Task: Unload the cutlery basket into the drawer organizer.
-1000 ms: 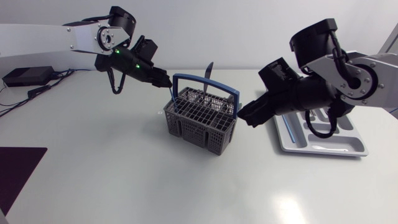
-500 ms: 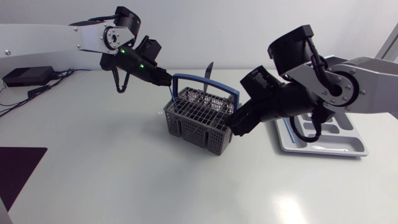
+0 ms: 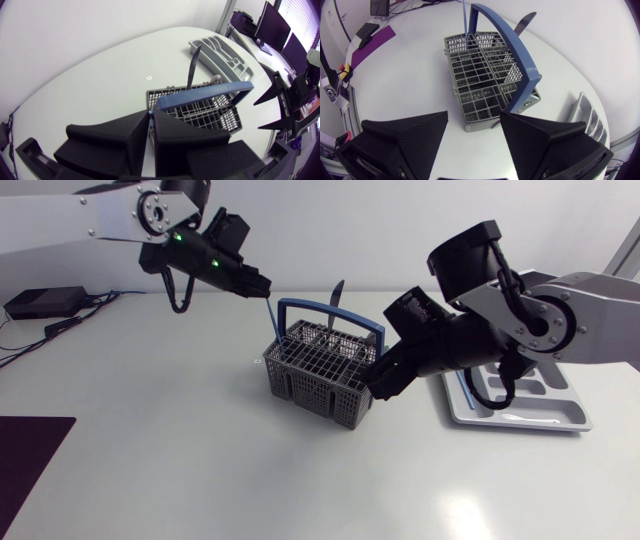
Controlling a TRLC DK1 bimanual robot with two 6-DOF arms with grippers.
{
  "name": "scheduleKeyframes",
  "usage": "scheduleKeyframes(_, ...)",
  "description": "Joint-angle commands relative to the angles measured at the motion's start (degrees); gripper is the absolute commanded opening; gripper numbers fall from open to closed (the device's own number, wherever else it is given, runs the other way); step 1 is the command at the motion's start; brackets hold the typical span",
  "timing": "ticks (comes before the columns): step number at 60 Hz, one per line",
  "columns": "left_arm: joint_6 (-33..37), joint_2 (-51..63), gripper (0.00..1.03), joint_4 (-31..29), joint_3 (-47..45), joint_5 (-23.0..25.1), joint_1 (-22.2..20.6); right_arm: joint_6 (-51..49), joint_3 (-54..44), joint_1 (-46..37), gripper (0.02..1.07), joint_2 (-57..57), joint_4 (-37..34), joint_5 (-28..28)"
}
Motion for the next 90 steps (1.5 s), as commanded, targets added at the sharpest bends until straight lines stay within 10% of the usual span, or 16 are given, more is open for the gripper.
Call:
scheduleKeyframes(1, 0.2, -4.2, 0.18, -0.1, -1.2, -0.9, 0.5, 0.5, -1.0, 0.5, 0.78, -0.8, -0.4, 0.5)
scheduleKeyframes(36, 0.2, -19.6, 0.18, -4.3, -3.1, -2.8, -2.6, -1.7, -1.8, 1.4, 0.82, -5.9, -1.0, 1.3)
scheduleKeyframes(62, -0.5, -13.1, 0.18, -10.2, -7.1, 15.0, -6.5, -3.9, -9.0, 3.8, 0.82, -10.8, 4.6, 0.5)
scheduleKeyframes(90, -7.4, -8.3, 0.18, -9.9, -6.0, 23.1, -11.3, -2.1, -7.9, 7.0, 0.82, -8.6, 8.2, 0.7)
